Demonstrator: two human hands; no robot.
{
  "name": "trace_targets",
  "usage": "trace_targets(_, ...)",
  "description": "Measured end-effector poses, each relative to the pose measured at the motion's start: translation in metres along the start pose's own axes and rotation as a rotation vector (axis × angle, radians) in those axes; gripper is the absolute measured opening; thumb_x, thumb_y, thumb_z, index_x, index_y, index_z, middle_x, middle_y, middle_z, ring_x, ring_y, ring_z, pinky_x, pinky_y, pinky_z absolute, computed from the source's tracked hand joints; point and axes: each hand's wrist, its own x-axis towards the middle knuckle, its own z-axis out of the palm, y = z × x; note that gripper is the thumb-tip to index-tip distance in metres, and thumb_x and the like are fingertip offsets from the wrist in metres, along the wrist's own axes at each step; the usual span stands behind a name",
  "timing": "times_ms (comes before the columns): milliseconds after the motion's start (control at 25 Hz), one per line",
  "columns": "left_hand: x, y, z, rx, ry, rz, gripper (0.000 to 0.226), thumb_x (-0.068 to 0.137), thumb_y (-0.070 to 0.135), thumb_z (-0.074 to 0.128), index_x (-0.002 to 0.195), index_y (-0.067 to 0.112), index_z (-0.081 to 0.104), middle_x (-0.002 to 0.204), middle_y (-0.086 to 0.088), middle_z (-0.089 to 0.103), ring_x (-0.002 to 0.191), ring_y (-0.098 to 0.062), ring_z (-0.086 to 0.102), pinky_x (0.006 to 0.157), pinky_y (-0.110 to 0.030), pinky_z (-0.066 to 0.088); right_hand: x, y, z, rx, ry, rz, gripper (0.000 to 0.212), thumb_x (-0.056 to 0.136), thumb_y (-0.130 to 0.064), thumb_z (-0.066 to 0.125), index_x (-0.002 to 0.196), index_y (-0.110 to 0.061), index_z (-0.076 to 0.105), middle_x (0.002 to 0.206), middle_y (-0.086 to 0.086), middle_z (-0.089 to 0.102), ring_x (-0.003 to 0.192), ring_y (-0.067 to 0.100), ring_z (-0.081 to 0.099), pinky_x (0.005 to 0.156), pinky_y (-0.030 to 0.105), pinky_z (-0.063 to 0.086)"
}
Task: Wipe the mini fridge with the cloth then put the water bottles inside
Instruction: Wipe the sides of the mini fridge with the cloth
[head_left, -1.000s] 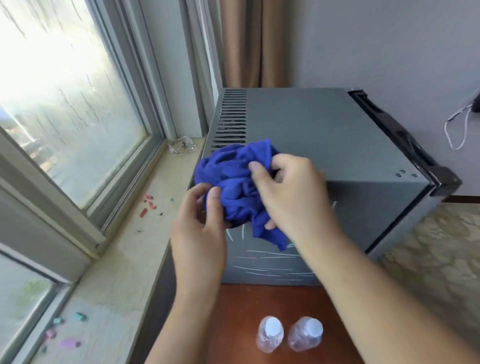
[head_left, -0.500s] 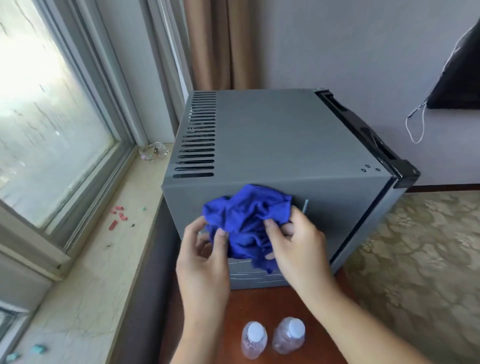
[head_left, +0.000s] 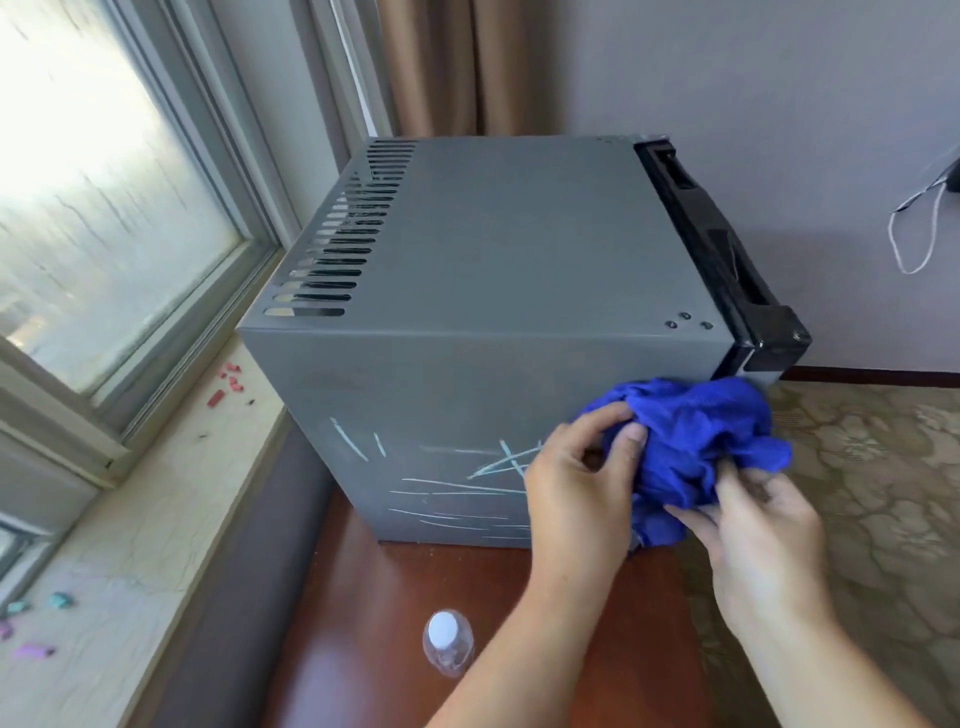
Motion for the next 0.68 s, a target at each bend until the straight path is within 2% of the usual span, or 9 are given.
trace_targets(40, -0.002, -0.003, 0.001, 0.035, 0.002, 0.012, 0.02, 0.092, 0.027, 0.075, 0.101, 0.046, 0.078, 0.088, 0.007, 0.075, 0.074, -0.002, 0.065, 0.082, -0.033, 0.059, 0.001, 0.005, -0.001, 0.032, -0.002, 0.016, 0.009, 0.101, -0.016, 0.059, 0.097, -0.009, 0.062, 0.1, 0.018, 0.07, 0.081, 0.029, 0.073, 0.059, 0.028, 0.062)
trace_targets(160, -0.008, -0.007, -0.01, 0.164, -0.016, 0.022, 0.024, 0.097, 0.025, 0.071, 0.116, 0.038, 0.076, 0.105, 0.008, 0.075, 0.09, 0.001, 0.07, 0.086, -0.014, 0.052, -0.002, 0.019, 0.004, 0.081, -0.013, 0.07, 0.014, 0.102, -0.014, 0.057, 0.088, -0.013, 0.06, 0.094, 0.014, 0.071, 0.077, 0.022, 0.076, 0.057, 0.027, 0.061)
trace_targets(240, -0.015, -0.007, -0.031, 0.211, -0.057, -0.005, 0.028, 0.101, 0.026, 0.066, 0.126, 0.036, 0.071, 0.116, 0.011, 0.073, 0.099, 0.006, 0.068, 0.089, -0.011, 0.05, -0.009, 0.028, 0.014, 0.083, -0.021, 0.099, 0.009, 0.1, -0.012, 0.06, 0.092, -0.012, 0.062, 0.097, 0.015, 0.072, 0.085, 0.024, 0.076, 0.065, 0.033, 0.062)
trace_targets(320, -0.02, -0.006, -0.055, 0.2, -0.073, -0.025, 0.034, 0.101, 0.029, 0.066, 0.134, 0.039, 0.065, 0.126, 0.018, 0.07, 0.109, 0.006, 0.065, 0.095, -0.012, 0.049, -0.02, 0.031, 0.03, 0.077, -0.042, 0.079, 0.005, 0.098, -0.01, 0.062, 0.095, -0.011, 0.065, 0.099, 0.016, 0.074, 0.09, 0.029, 0.075, 0.069, 0.036, 0.062)
trace_targets(440, -0.02, -0.004, -0.096, 0.113, -0.014, 0.0, 0.049, 0.095, 0.025, 0.073, 0.14, 0.036, 0.058, 0.134, 0.018, 0.068, 0.119, -0.003, 0.066, 0.098, -0.015, 0.05, -0.046, 0.029, 0.067, 0.078, -0.136, 0.035, 0.011, 0.096, -0.004, 0.063, 0.088, -0.011, 0.066, 0.076, 0.005, 0.075, 0.074, 0.023, 0.074, 0.058, 0.027, 0.059)
trace_targets(520, -0.015, -0.002, -0.128, 0.106, 0.097, 0.029, 0.05, 0.093, 0.027, 0.074, 0.138, 0.041, 0.057, 0.132, 0.014, 0.071, 0.12, -0.009, 0.068, 0.102, -0.027, 0.053, -0.069, 0.027, 0.099, 0.096, -0.258, 0.051, 0.007, 0.095, 0.0, 0.063, 0.093, -0.004, 0.067, 0.068, 0.003, 0.075, 0.064, 0.02, 0.075, 0.051, 0.028, 0.058)
trace_targets(600, -0.006, -0.002, -0.164, 0.083, 0.184, 0.036, 0.046, 0.095, 0.027, 0.071, 0.136, 0.042, 0.058, 0.129, 0.009, 0.074, 0.119, -0.013, 0.071, 0.104, -0.04, 0.056, -0.088, 0.032, 0.132, 0.095, -0.341, 0.094, 0.006, 0.093, 0.002, 0.065, 0.097, 0.002, 0.068, 0.071, 0.011, 0.076, 0.06, 0.022, 0.075, 0.049, 0.034, 0.059)
trace_targets(680, 0.005, -0.005, -0.201, 0.079, 0.264, 0.021, 0.041, 0.1, 0.021, 0.068, 0.137, 0.036, 0.059, 0.125, 0.007, 0.076, 0.116, -0.014, 0.073, 0.101, -0.043, 0.058, -0.104, 0.044, 0.166, 0.077, -0.431, 0.162, 0.008, 0.09, 0.002, 0.069, 0.097, 0.003, 0.07, 0.079, 0.022, 0.077, 0.062, 0.029, 0.076, 0.052, 0.044, 0.062)
